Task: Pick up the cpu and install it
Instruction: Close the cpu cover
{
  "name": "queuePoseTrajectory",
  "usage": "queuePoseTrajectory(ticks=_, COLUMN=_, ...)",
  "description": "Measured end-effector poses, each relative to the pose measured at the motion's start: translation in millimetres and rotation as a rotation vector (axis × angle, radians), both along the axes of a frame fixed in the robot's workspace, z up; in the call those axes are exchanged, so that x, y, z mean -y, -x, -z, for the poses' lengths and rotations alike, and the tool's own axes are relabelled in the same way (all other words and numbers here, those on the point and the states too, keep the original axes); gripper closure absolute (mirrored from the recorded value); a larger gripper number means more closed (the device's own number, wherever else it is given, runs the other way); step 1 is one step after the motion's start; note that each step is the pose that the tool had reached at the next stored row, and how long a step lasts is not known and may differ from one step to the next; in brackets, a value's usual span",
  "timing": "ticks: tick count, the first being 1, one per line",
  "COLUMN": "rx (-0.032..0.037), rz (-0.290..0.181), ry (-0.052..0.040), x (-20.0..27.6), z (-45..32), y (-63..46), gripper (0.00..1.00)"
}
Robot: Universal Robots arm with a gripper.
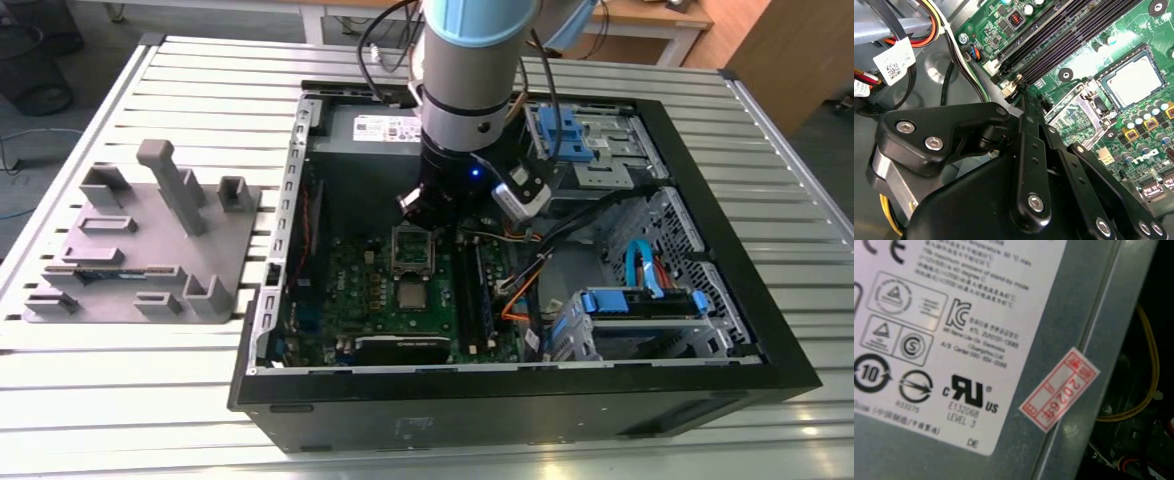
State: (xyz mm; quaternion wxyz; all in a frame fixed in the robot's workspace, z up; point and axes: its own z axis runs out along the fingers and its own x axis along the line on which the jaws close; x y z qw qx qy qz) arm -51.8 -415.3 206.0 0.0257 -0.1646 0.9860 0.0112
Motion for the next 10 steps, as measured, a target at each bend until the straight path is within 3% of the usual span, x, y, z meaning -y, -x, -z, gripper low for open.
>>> queuePoseTrajectory(ticks=10, rx=0.0000, rz=0.000, ry=0.0000, x=0.0, z=-1.9, y=0.0, gripper=0.89)
